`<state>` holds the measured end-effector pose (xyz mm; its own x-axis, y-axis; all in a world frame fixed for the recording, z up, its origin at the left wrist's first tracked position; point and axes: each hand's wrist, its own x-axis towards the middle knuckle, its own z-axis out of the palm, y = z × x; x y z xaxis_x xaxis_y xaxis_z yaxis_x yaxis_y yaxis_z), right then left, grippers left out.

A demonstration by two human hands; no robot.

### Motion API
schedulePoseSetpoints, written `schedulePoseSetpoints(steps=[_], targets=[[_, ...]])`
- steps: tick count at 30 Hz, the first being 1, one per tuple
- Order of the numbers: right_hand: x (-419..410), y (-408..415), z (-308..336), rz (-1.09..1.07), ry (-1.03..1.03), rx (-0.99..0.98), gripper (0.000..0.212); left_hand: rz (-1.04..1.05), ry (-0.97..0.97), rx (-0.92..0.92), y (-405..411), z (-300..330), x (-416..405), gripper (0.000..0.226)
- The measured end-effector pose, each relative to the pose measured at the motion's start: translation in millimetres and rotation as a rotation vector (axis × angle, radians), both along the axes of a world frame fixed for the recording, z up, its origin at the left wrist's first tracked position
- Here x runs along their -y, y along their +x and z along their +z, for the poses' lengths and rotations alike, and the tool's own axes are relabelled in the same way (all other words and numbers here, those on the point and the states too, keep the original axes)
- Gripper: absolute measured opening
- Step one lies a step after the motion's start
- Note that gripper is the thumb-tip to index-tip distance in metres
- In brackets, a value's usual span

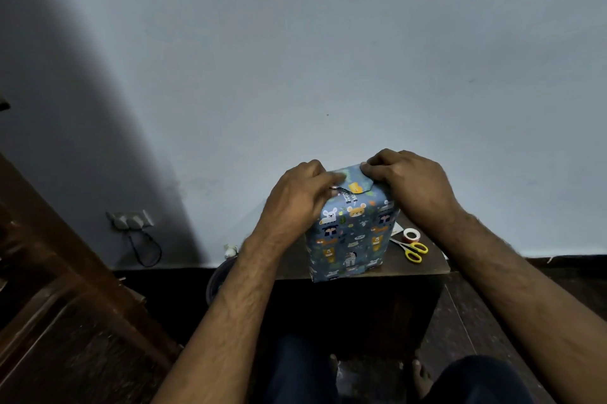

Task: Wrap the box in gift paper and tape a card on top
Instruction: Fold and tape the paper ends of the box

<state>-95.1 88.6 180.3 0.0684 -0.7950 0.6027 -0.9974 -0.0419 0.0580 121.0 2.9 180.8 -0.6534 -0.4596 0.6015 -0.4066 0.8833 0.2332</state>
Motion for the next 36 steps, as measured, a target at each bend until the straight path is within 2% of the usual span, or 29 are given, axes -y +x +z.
schedulePoseSetpoints(steps=[6,10,13,15,18,20,22,24,29,32,36], targets=[[-0.7,-0.1,-4.0,-0.012,-0.057,0.028,0.044,0.017,0.047,0.054,4.4,-4.0,-9.0,0.064],[6.1,-2.5,-8.5,0.018,-0.124,0.010,0.038,0.073,0.074,0.028,0.7,-12.0,-12.0,0.047],[16.5,-3.8,-6.8,0.061,-0.139,-0.043,0.033,0.148,0.012,0.006,-6.8,-16.4,-14.3,0.041],[18.6,-4.6,-7.2,0.084,-0.166,-0.104,0.027,0.195,-0.046,0.044,-14.2,-12.7,-13.3,0.055],[13.9,-8.6,-12.8,0.066,-0.233,-0.093,0.025,0.258,-0.113,0.213,-26.8,-0.6,-9.0,0.091],[13.7,-10.4,-17.0,0.036,-0.272,-0.062,0.027,0.273,-0.163,0.308,-31.6,0.6,-6.6,0.086],[16.7,-9.4,-20.9,0.013,-0.308,-0.051,0.023,0.254,-0.158,0.292,-29.9,-4.3,-7.2,0.076],[19.4,-7.4,-23.7,0.005,-0.355,-0.029,0.017,0.247,-0.103,0.284,-27.7,-8.4,-6.7,0.075],[21.6,-2.0,-22.4,-0.030,-0.396,0.112,0.006,0.216,0.023,0.343,-33.8,-1.7,-10.6,0.071],[25.1,4.2,-13.6,-0.046,-0.307,0.277,0.013,0.227,0.053,0.329,-37.0,0.0,-17.3,0.063],[25.0,14.0,0.3,-0.074,-0.182,0.534,0.035,0.247,0.038,0.310,-40.3,-0.9,-22.4,0.061]])
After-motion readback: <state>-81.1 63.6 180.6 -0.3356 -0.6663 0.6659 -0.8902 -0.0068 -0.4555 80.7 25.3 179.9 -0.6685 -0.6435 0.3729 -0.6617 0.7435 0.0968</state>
